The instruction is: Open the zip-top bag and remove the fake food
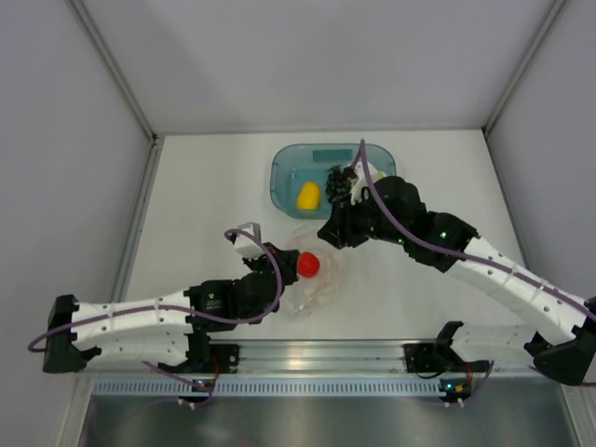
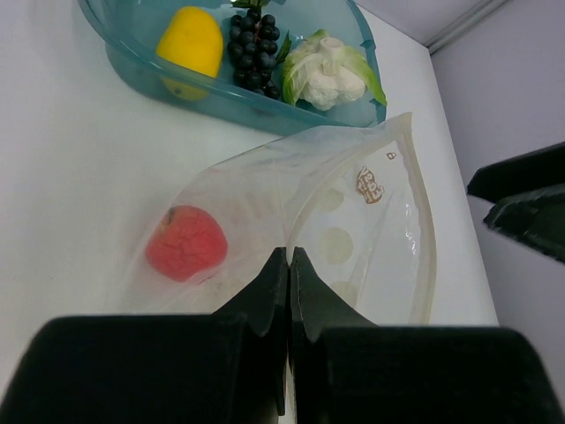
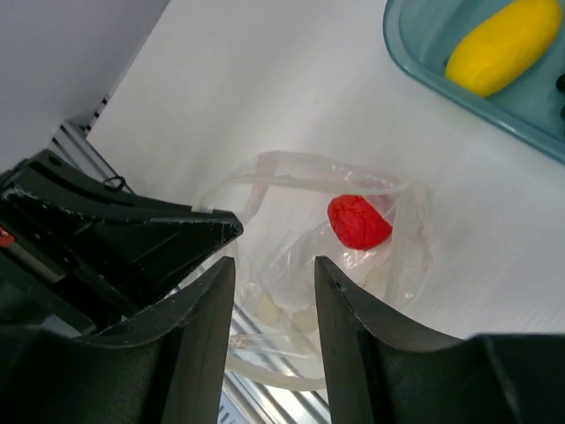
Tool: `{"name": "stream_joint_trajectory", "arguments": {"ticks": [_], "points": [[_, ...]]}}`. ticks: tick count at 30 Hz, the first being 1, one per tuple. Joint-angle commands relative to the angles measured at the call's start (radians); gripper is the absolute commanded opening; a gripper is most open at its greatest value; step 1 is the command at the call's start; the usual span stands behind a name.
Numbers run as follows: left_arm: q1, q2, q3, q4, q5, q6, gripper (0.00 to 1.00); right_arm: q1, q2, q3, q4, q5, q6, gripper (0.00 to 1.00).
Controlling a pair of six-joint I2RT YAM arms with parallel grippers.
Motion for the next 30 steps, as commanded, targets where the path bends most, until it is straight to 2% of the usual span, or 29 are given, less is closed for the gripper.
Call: {"name": "stream_joint_trajectory", "arguments": {"ticks": [1,11,14,18,26,28,30], "points": [[0.003,-0.027,-0.009,0.017,-0.051,-0.063,0.0,0.097,0.027,-0.022,0.019,0.152,0.023,0.42],[0.003,-0.062,-0.06,0.019,-0.084,-0.12,0.0,0.186,0.232,-0.042,0.143,0.366,0.13,0.32],[0.003,-0.062,-0.069,0.017,-0.093,-0.129,0.0,0.211,0.284,-0.039,0.179,0.425,0.179,0.32],[0.003,-0.061,-0.078,0.019,-0.097,-0.137,0.0,0.247,0.358,-0.032,0.214,0.519,0.233,0.35],[0.003,-0.062,-0.098,0.017,-0.097,-0.145,0.0,0.252,0.524,0.015,0.246,0.537,0.238,0.38],[0.003,-0.076,-0.109,0.019,-0.098,-0.135,0.0,0.249,0.539,0.006,0.252,0.556,0.236,0.41],[0.003,-0.09,-0.126,0.017,-0.097,-0.132,0.0,0.246,0.556,-0.009,0.283,0.545,0.228,0.49]]}}
